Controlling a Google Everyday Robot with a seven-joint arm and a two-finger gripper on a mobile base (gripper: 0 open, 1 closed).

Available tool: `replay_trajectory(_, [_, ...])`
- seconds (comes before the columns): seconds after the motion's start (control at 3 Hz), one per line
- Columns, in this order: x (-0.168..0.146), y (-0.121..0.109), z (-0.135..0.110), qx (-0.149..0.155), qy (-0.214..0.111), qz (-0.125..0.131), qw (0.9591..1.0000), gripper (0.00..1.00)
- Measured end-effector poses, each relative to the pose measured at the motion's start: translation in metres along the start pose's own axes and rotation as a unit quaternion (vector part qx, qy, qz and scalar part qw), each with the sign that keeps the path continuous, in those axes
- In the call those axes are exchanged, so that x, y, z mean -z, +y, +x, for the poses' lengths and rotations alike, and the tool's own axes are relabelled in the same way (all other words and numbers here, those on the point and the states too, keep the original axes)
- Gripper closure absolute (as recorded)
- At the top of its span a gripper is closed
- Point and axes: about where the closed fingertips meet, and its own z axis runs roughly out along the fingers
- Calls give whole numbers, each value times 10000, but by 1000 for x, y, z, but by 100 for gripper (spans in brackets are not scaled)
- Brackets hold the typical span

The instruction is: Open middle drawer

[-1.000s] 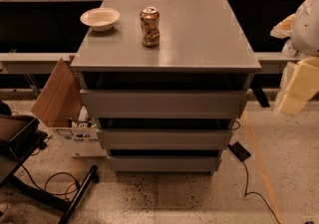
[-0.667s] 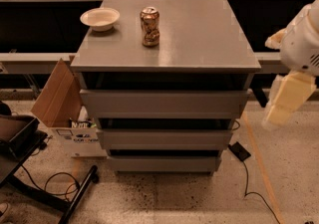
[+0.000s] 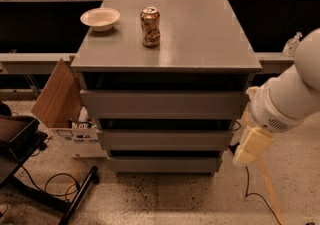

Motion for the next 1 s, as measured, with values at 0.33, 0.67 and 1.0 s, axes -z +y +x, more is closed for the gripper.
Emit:
replay_trajectory(0.33, [-59, 12, 9, -99, -238, 9, 9997, 0])
replay_trajectory(0.67, [-112, 12, 7, -105, -420, 100, 9990, 0])
replay_trajectory(1.0, [-152, 3, -4, -223, -461, -59, 9987, 0])
